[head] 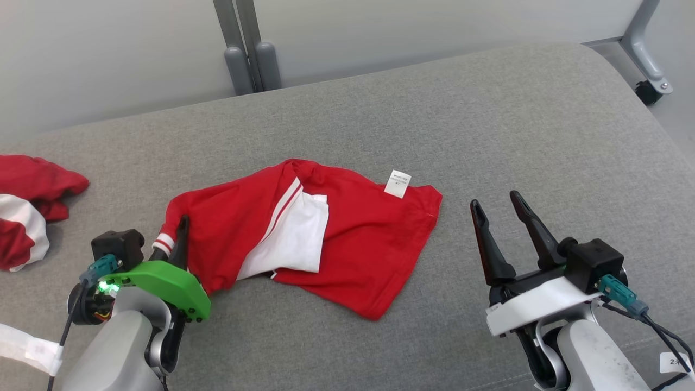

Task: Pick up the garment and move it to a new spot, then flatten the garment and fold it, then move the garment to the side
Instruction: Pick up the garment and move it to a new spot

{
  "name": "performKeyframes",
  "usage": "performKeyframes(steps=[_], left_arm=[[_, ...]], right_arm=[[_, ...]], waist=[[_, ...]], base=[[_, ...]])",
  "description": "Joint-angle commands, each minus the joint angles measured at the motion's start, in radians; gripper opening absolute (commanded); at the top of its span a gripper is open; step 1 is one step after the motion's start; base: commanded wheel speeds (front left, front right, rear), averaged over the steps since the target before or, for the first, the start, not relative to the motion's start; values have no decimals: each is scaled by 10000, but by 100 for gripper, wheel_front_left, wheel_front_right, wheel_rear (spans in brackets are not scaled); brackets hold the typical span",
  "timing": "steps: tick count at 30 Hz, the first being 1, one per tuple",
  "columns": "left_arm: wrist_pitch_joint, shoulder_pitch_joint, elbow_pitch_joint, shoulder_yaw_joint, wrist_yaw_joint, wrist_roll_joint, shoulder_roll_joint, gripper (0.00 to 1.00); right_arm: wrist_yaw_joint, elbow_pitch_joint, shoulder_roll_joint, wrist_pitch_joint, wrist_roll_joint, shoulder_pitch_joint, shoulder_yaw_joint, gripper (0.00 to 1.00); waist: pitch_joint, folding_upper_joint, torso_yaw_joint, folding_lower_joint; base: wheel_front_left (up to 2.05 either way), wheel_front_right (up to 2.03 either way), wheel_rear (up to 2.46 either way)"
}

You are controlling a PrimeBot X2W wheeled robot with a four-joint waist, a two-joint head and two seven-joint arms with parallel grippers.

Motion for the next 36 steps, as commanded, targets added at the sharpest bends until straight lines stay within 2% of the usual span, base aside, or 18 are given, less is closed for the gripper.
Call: performKeyframes(steps=[1,6,9,14,21,28,36], left_arm=[[-234,-61,293,118,-76,-23,-149,100],[-534,-206,797,409,-120,474,-320,100],[-535,-15,335,834,-102,946,-222,100],[-534,620,-907,1620,98,1820,-31,100],[-533,2169,-3327,2730,675,3065,45,100],[-524,3919,-5336,3361,974,3927,-542,100],[-524,4679,-5808,3852,719,4655,-1482,100]], right_arm=[[4,13,-59,-31,33,-26,-8,100],[4,74,-165,-32,24,195,44,100],[4,79,-225,-32,43,284,48,100],[3,31,-274,-31,68,396,31,100],[4,-110,-301,-31,164,605,-195,100],[4,-370,-269,-31,170,960,-658,100],[4,-618,-156,-31,-87,1173,-987,100]], waist=[[-62,-1,113,0],[-321,-1,341,0],[-478,-1,501,0],[-644,-1,703,0],[-860,-1,921,0],[-922,-1,1114,0],[-866,-1,1243,0]], base=[[0,0,0],[0,0,0],[0,0,0],[0,0,0],[0,0,0],[0,0,0],[0,0,0]])
